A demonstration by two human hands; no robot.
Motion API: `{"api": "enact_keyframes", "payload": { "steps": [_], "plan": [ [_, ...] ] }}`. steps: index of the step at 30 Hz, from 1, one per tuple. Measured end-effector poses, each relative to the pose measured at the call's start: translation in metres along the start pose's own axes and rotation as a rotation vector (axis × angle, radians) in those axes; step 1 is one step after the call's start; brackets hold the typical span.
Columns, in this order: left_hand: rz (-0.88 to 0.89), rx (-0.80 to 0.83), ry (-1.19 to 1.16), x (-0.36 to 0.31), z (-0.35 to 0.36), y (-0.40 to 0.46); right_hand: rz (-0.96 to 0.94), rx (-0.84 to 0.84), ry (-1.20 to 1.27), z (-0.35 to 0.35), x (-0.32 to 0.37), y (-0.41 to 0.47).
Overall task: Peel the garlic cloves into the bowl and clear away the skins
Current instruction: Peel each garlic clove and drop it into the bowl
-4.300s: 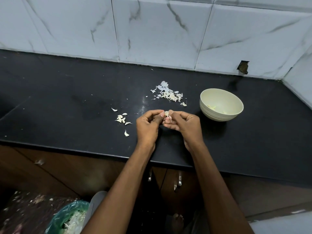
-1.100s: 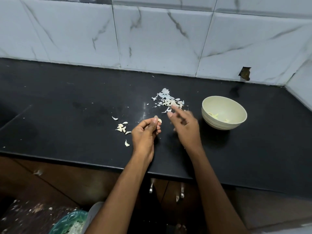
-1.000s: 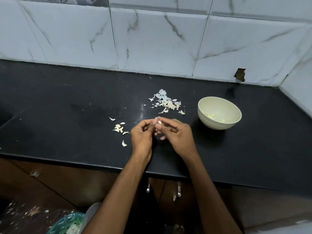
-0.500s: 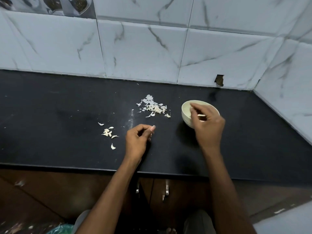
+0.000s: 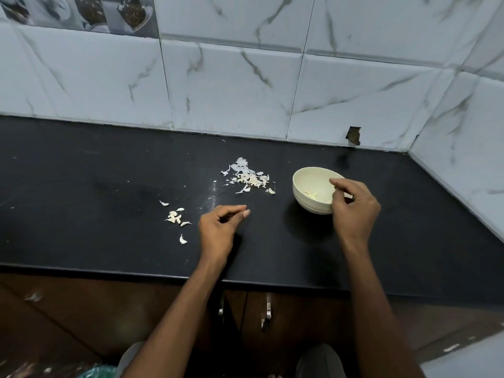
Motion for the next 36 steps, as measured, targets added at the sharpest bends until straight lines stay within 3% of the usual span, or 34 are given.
{"api": "enact_keyframes", "payload": {
  "steps": [3, 8, 13, 20, 25, 36],
  "plan": [
    [0.029, -0.047, 0.006, -0.003, -0.004, 0.0, -0.057, 0.017, 0.038, 0.016, 0.007, -0.017],
    [0.098, 0.011, 0.057, -0.017, -0.007, -0.004, -0.104, 0.154, 0.079, 0.064, 0.027, -0.059],
    [0.178, -0.168, 0.057, -0.044, -0.051, -0.001, -0.014, 0.266, 0.208, 0.107, 0.039, -0.09],
    [0.054, -0.382, 0.077, -0.025, -0.163, 0.015, 0.132, 0.545, 0.253, 0.191, 0.065, -0.137],
    [0.027, -0.38, 0.159, -0.016, -0.166, 0.017, 0.08, 0.726, 0.063, 0.223, 0.063, -0.151],
    [0.015, -0.371, 0.155, -0.012, -0.169, 0.016, 0.025, 0.768, 0.024, 0.269, 0.075, -0.138]
  ]
}}
Point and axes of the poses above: each hand's wrist, its own y-axis towards the middle knuckle, its own z-axis out of the palm, x = y × z, the point moved 8 cm from there along y, towards the middle knuckle
